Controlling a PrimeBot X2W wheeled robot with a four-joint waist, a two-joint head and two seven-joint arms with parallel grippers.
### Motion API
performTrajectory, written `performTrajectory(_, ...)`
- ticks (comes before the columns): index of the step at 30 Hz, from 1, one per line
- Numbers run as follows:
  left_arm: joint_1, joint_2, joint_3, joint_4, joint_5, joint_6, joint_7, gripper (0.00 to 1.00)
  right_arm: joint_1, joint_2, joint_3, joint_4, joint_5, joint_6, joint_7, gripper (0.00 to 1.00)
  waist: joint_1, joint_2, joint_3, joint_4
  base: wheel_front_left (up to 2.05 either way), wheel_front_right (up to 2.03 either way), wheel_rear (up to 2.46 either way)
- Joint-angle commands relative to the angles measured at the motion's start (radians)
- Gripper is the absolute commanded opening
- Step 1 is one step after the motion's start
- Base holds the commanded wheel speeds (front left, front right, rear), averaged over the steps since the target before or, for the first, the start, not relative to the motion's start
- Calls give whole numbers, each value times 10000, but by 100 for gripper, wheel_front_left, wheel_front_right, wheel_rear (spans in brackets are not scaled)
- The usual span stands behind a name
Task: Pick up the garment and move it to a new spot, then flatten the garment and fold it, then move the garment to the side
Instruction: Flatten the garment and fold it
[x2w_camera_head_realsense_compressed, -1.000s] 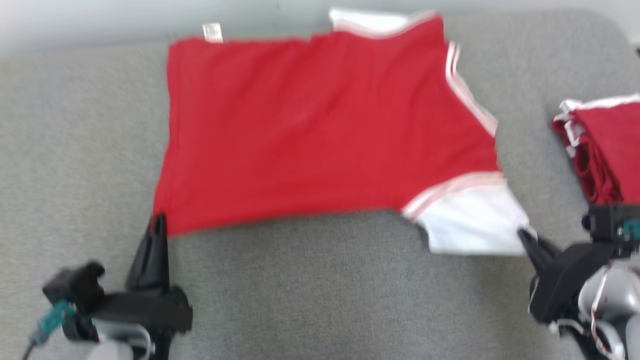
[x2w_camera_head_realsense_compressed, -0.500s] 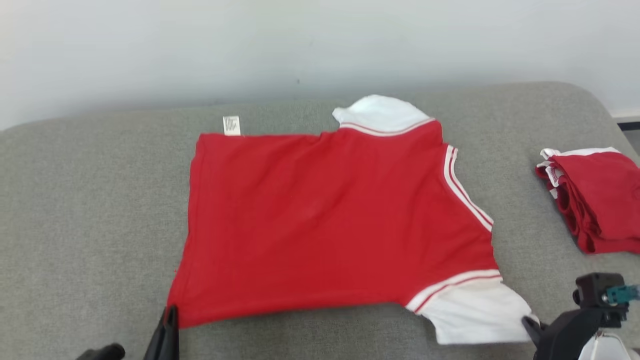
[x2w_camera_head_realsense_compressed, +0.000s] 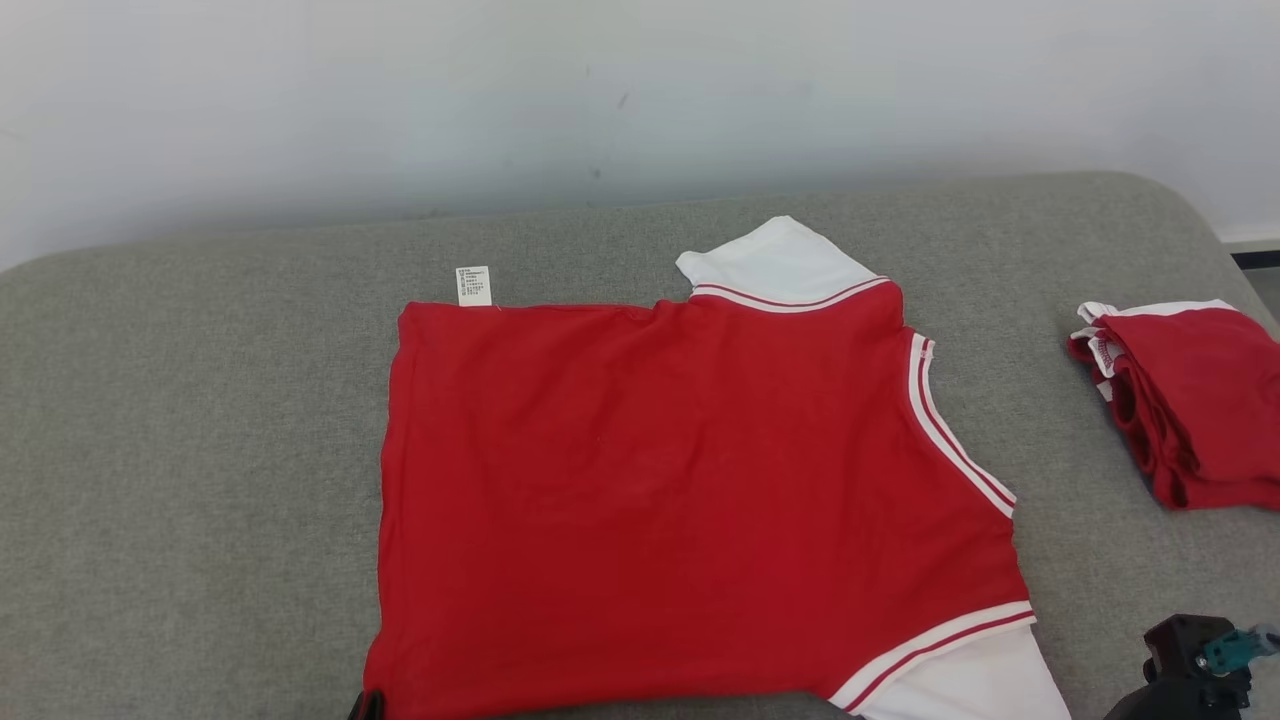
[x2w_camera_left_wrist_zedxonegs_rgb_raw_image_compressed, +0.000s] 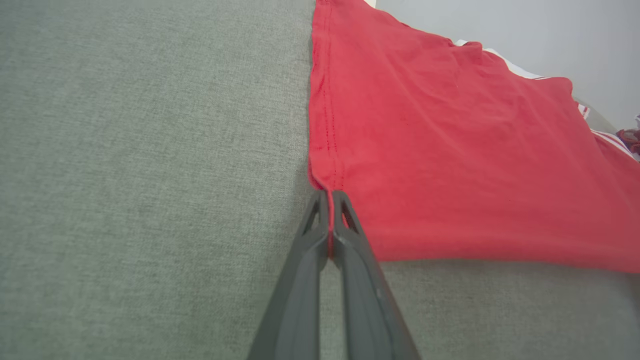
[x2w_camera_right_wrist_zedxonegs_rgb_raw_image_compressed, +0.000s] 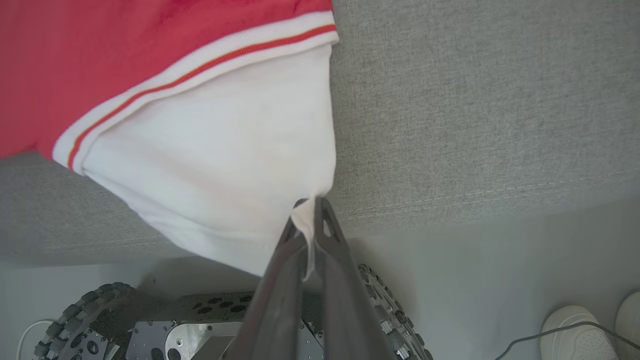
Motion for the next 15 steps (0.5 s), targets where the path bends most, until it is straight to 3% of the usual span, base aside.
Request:
performTrajectory(1,148,110,-18,-38,99,49,87,0,59,38,-26,-69,78,-20,39,0,0,0,47,18,0,0,0)
performTrajectory(7,-148,130,-51,-294,62,124,245,0,-667,16,-11,-300,206,-20,-966,0,0,0,142,103,0,0,0)
performTrajectory(15,-1185,119,-185,-538,44,179,747,0,-2303,-641,464,142,282,-20,-2144,0,0,0,279,268,0,0,0)
